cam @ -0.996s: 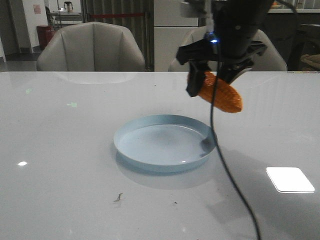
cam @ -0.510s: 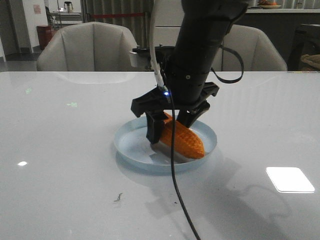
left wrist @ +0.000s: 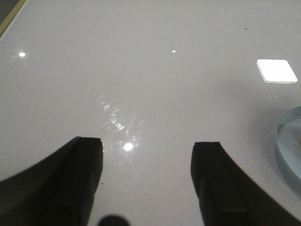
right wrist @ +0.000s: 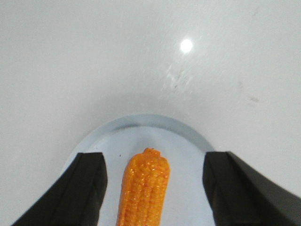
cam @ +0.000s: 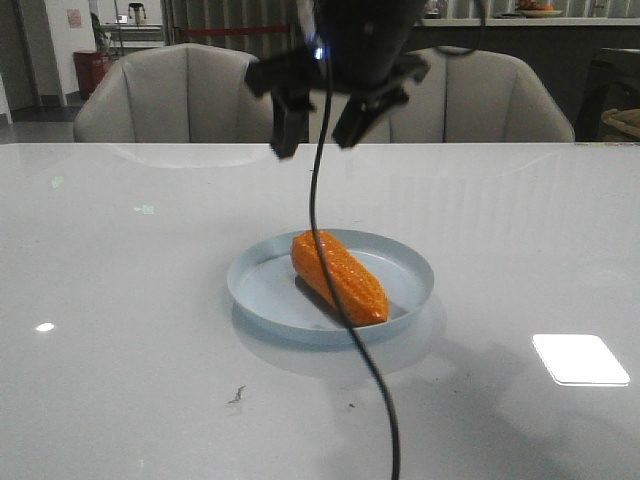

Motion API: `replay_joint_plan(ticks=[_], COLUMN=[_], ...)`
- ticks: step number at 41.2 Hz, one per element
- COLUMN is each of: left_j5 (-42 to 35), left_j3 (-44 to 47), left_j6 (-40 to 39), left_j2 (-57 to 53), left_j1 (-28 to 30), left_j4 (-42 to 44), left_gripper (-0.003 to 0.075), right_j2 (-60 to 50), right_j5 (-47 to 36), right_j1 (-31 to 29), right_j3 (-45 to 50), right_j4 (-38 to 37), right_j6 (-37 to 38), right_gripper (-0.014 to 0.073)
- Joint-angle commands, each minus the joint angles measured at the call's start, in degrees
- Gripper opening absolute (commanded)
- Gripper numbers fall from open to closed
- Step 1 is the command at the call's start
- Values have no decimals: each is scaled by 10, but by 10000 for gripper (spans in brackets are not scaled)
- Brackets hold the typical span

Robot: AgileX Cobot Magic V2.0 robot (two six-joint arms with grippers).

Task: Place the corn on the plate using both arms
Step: 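Open the right gripper and lift it away from the corn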

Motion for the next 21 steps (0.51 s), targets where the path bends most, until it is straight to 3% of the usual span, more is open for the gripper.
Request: replay_joint_plan(ticks=[1,11,21], left_j5=[-45,-45,-45], left_j3=[-18,-18,-18], left_j6=[1,1,1], left_j2=[-5,-5,-5], left_j1=[0,0,0], left_j4=[-7,-7,-7], left_gripper=[470,470,470], right_j2=[-95,-238,-416], right_j5=[12,75,53], right_j1=[-27,-129,-259], right_j3=[-29,11,202], right_j4=[1,1,1], right_j6=[-3,11,11], right_gripper=[545,545,545])
